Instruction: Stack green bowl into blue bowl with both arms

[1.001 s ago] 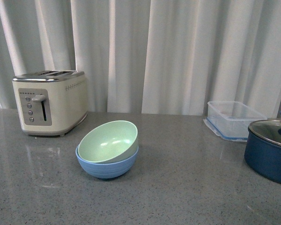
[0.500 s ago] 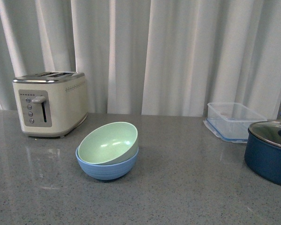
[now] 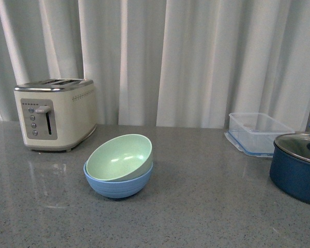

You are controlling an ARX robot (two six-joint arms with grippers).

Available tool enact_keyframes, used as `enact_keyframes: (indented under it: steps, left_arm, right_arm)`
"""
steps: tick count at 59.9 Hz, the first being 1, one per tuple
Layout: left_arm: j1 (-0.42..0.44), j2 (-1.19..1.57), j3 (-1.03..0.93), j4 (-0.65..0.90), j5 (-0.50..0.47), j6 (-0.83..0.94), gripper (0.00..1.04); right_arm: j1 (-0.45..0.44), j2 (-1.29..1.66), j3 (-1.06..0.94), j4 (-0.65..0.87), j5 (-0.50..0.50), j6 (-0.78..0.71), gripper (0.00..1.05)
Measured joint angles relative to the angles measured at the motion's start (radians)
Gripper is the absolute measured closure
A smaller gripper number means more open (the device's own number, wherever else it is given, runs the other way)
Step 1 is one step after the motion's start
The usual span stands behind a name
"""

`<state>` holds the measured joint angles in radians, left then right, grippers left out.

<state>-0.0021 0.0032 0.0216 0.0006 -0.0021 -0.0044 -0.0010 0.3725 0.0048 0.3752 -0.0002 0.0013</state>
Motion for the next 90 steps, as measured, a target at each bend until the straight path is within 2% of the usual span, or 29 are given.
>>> enact_keyframes:
  steps: [36, 42, 49, 62, 63, 81, 90]
  left_arm:
    - [0.000, 0.000, 0.000, 0.000, 0.000, 0.000, 0.07]
    - [0.000, 0.000, 0.000, 0.000, 0.000, 0.000, 0.07]
    - [0.000, -0.001, 0.000, 0.000, 0.000, 0.000, 0.07]
    - [0.000, 0.000, 0.000, 0.000, 0.000, 0.000, 0.07]
    - [0.000, 0.000, 0.000, 0.000, 0.000, 0.000, 0.07]
    - [0.000, 0.000, 0.000, 0.000, 0.000, 0.000, 0.07]
    - [0.000, 0.000, 0.000, 0.000, 0.000, 0.000, 0.07]
  right_arm:
    - [0.000, -0.199, 0.000, -0.198, 0.000, 0.000, 1.04]
    - [0.000, -0.330, 0.001, -0.363, -0.001, 0.000, 1.04]
    - [0.000, -0.367, 0.001, -0.373, 0.000, -0.002, 1.04]
    - [0.000, -0.367, 0.001, -0.373, -0.001, -0.002, 0.68]
    - [0.000, -0.367, 0.001, -0.373, -0.001, -0.002, 0.63]
    - [0.000, -0.367, 0.001, -0.373, -0.001, -0.001, 0.08]
    - [0.000, -0.367, 0.001, -0.373, -0.001, -0.001, 0.10]
